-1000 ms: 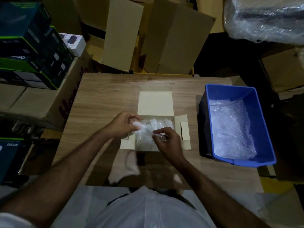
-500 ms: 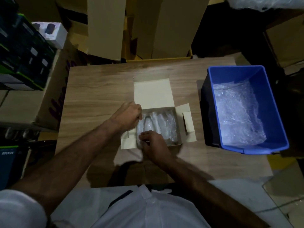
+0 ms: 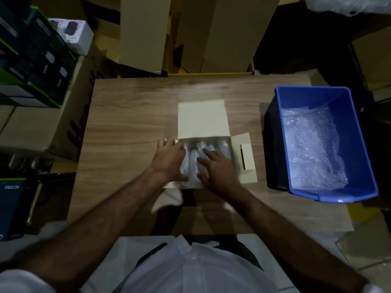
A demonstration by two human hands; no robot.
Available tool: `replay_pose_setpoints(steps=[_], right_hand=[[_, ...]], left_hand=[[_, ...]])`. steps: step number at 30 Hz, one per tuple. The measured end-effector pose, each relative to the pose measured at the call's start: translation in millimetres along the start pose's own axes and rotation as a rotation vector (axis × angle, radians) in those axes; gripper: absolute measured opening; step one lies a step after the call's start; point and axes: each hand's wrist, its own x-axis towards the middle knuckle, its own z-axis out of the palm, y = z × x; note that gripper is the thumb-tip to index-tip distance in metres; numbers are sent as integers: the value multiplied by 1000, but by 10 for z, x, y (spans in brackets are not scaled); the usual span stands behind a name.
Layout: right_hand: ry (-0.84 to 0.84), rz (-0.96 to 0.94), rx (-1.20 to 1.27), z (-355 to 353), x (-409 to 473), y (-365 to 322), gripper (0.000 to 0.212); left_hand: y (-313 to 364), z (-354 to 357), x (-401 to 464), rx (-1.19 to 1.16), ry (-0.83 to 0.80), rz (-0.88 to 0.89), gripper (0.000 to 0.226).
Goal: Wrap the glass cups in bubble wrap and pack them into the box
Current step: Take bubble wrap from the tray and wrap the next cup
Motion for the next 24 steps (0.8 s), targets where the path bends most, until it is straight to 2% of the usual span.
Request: replay_pose_setpoints(steps=[2, 5, 8, 12, 15, 17, 21, 24], right_hand=[[-81, -59, -167, -26, 45, 26, 55], [-124, -61, -241, -51, 64, 66, 65], [-158, -67, -211, -66, 54, 75, 65], [-161, -82, -55, -151, 9, 167, 65], [-48, -66, -63, -243, -37, 298, 66], [-27, -77, -99, -269, -54, 344, 75], [-131, -80, -123, -209, -45, 331, 94], [-165, -48, -142, -174, -11, 307, 92]], left_hand=[[83, -1, 15, 18, -13, -21, 68], [169, 20, 47, 30, -6, -39, 55], [217, 52, 46, 69, -16, -41, 51], [192, 72, 11, 72, -42, -32, 63], [60, 18, -15, -118, -30, -20, 69], [8, -25, -26, -269, 24, -13, 70], [111, -41, -14, -514, -52, 4, 85], [202, 23, 48, -527, -115, -49, 95]])
